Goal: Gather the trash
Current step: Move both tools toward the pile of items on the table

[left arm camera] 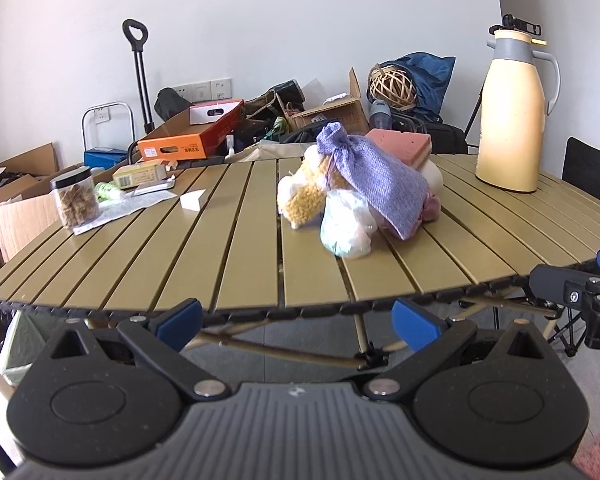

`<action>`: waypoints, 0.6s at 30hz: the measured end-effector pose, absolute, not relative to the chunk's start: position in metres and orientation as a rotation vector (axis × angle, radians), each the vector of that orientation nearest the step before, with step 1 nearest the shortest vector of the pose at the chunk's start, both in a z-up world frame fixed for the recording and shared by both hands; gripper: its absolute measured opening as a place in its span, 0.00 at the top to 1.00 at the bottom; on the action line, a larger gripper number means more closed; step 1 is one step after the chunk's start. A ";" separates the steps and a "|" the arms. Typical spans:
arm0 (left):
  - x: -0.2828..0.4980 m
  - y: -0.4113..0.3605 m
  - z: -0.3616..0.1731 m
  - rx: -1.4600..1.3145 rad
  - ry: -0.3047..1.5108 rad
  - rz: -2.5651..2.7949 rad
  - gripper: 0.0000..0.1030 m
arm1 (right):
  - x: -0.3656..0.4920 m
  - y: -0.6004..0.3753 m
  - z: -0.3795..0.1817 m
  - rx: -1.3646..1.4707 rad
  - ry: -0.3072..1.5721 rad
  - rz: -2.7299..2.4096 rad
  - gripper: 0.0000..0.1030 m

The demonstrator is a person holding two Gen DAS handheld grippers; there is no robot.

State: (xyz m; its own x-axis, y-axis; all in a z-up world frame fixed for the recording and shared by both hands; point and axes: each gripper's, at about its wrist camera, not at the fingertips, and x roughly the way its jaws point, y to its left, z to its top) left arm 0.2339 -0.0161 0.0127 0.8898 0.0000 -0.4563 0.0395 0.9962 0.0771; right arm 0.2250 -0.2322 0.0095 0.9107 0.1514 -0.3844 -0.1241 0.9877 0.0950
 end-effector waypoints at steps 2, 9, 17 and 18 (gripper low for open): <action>0.246 -0.018 0.011 0.088 0.469 -0.023 0.00 | 0.235 -0.232 0.009 0.070 0.394 0.137 0.00; 0.282 -0.023 0.009 0.092 0.459 -0.025 0.00 | 0.268 -0.233 0.009 0.077 0.355 0.123 0.00; 0.320 -0.025 0.003 0.088 0.466 -0.030 0.00 | 0.307 -0.223 0.008 0.059 0.318 0.162 0.00; 0.323 -0.025 0.003 0.089 0.466 -0.029 0.00 | 0.312 -0.221 0.008 0.056 0.312 0.173 0.00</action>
